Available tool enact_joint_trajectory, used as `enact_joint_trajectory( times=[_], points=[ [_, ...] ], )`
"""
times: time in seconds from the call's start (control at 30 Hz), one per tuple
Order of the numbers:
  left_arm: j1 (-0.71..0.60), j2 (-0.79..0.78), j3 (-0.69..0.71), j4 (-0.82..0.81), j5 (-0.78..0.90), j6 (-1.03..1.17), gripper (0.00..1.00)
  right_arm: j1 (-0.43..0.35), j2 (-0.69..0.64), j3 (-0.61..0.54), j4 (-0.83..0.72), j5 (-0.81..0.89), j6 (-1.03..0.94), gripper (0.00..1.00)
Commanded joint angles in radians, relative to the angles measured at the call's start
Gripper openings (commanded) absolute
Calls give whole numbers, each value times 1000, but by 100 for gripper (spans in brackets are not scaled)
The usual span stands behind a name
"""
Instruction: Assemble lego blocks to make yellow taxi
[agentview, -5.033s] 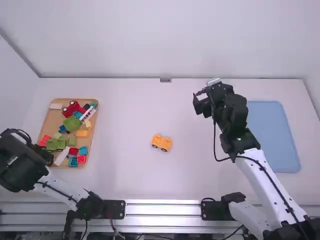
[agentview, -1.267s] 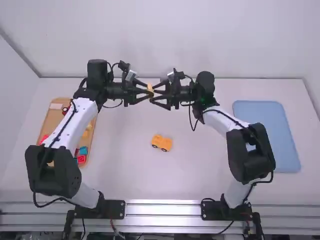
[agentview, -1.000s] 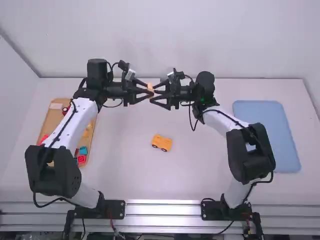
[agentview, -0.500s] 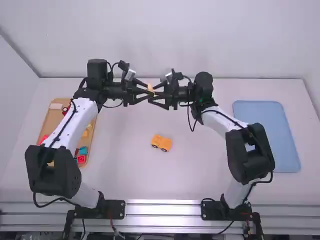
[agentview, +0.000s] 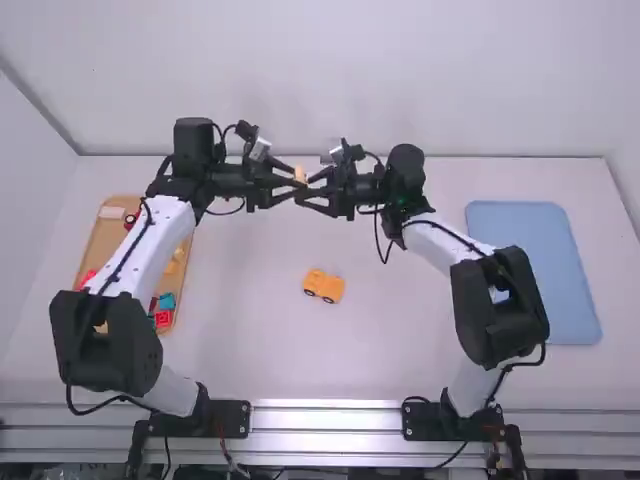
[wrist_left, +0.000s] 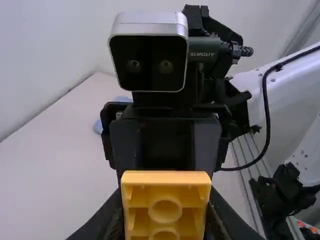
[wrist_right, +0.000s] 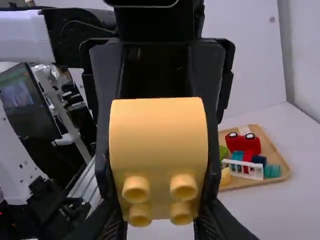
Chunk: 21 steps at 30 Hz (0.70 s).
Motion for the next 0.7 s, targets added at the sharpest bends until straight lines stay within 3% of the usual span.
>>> enact_joint_trajectory(
  times=[0.0, 0.17, 0.33, 0.67],
  points=[
    [-10, -20, -7, -11, 37, -13, 15, 4, 6, 18, 12, 36, -12, 27],
    [-10, -20, -7, -14, 37, -13, 20, 6, 6, 18, 32, 36, -11, 23],
    [-9, -20, -7, -14, 38, -13, 6, 6, 6, 18, 56, 39, -11, 35],
    [-10, -20, -7, -14, 37, -13, 6, 6, 6, 18, 122, 58, 42, 39]
  ],
)
